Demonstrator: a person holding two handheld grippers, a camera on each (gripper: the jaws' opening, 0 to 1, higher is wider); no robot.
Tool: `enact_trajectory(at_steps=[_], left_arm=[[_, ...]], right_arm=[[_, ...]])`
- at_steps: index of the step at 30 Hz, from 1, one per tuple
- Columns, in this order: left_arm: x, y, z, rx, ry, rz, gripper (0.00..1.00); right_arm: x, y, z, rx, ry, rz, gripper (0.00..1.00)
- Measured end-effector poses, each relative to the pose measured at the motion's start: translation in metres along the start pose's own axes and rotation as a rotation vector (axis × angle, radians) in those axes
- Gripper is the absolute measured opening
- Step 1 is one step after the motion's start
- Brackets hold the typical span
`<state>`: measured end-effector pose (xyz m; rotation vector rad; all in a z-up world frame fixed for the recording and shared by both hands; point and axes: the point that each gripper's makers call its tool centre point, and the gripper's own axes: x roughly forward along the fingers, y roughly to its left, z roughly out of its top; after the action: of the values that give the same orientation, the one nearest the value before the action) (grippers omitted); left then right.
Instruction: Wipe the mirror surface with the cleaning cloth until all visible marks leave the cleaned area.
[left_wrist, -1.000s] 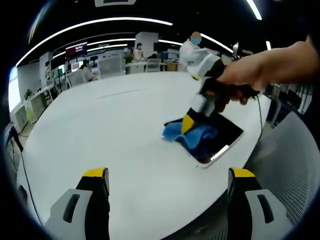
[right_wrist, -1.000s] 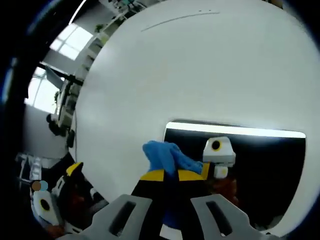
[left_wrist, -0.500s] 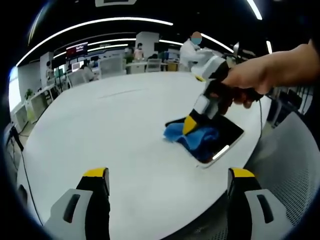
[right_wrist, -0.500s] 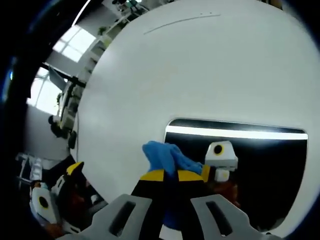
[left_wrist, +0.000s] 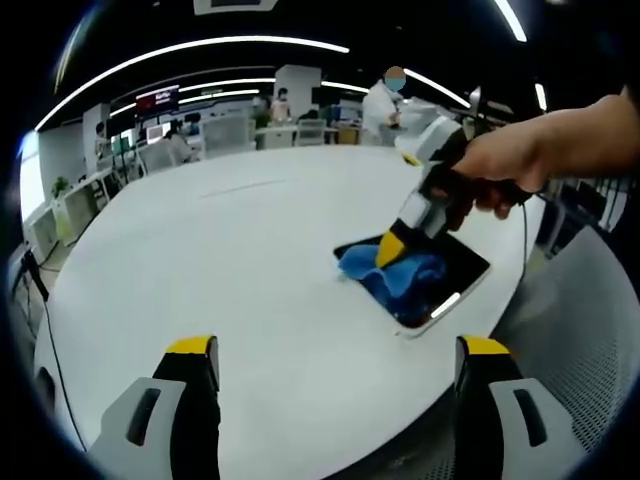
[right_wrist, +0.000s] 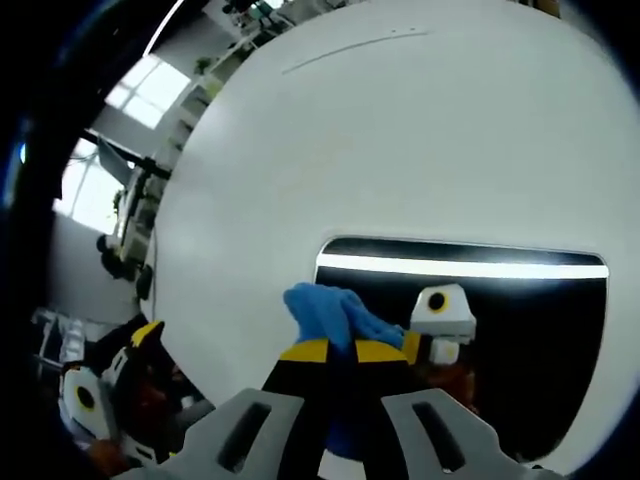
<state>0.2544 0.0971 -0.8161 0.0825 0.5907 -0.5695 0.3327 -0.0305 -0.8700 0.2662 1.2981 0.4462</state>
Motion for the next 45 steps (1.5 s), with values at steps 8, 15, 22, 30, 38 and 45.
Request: enact_trajectory(at_steps=[8,15,22,30,38,45], left_arm=[[-0.001,-0.002,0.002,-0.004,-0.005,-0.004,0.99],[-0.001,-0.003,0.003,-0.013,-0.013,-0.011,0.99],[-0.001,-0.006,0.005,-0.02,-0.02,-0.02,0.99],[-0.003,-0.006,0.009,-0.03,-0.039,-0.021,0.99],[-0.002,-0.01,0.007,0.004,-0.023,-0.039,0.99],[-0.002,-0.008,0.009,-0.011,-0.038,-0.029,0.99]], right_arm=[[-0.012,-0.021,-0.002,0.029,-0.009,0.005,0.02],[-0.025,-0.047,-0.005,0.045,-0.023,-0.007,0.02],[-0.035,-0.071,-0.004,0.059,-0.029,-0.022,0.02],[-0.046,-0.091,-0.005,0.076,-0.031,-0.036,0.02],[-0.057,-0.116,-0.005,0.1,-0.044,-0.064,0.02],[-0.067,-0.13,-0.01,0.113,-0.056,-0.079,0.02]])
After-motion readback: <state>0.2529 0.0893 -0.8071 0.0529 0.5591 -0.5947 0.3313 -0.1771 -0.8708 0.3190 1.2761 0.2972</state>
